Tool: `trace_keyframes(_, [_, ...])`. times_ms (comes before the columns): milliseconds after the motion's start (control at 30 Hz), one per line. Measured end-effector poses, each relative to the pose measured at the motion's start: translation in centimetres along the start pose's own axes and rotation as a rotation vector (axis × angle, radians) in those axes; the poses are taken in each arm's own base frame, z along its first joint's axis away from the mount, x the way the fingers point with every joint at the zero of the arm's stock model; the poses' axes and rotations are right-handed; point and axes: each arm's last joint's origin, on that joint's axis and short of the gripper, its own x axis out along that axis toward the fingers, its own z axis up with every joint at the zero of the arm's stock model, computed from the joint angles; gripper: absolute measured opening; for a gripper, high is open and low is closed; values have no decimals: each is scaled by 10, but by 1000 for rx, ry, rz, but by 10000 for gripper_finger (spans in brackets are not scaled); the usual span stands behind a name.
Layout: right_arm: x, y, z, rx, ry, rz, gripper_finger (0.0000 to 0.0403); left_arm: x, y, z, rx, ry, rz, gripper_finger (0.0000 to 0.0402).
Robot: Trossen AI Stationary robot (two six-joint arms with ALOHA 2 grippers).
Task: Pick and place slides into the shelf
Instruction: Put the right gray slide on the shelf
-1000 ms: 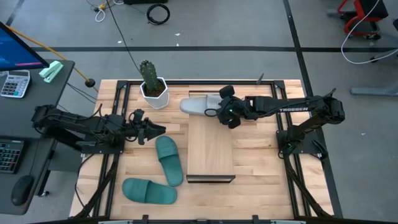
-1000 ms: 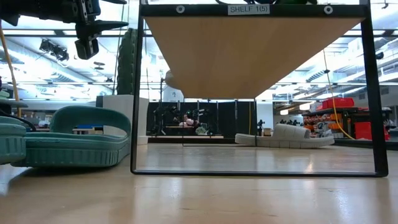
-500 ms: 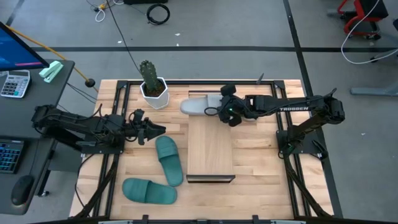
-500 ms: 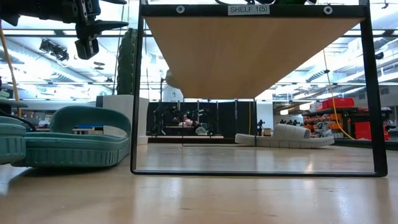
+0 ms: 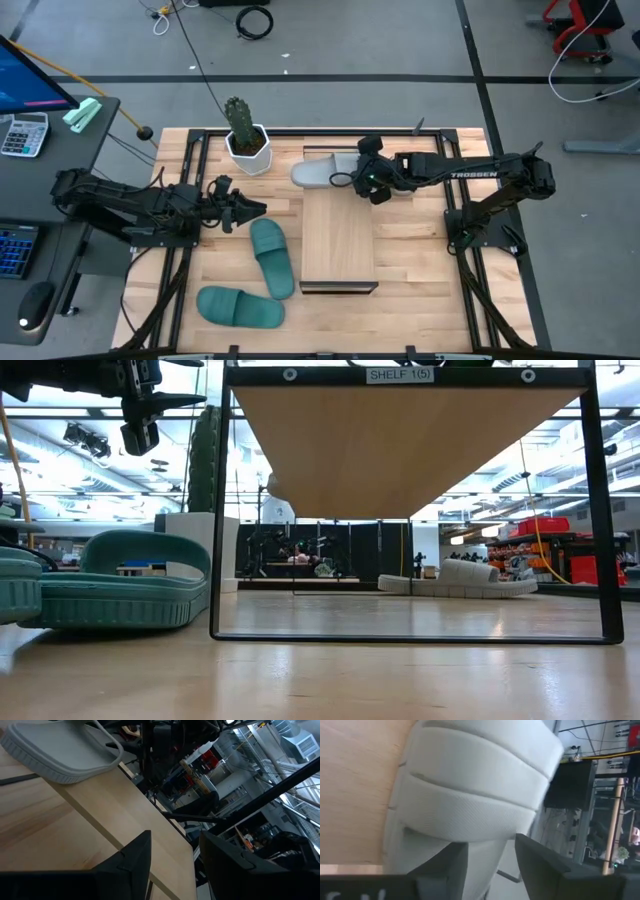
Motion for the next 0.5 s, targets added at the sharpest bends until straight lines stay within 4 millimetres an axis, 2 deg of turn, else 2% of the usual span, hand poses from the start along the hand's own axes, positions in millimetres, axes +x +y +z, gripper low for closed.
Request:
trace_keyframes(267, [-16,-15,6,10,-22,-15,191,0,0,0,9,1,2,172])
trace_keyframes(500, [-31,-21,6,33,-6,38,180,0,1,-1,12,9,10,172])
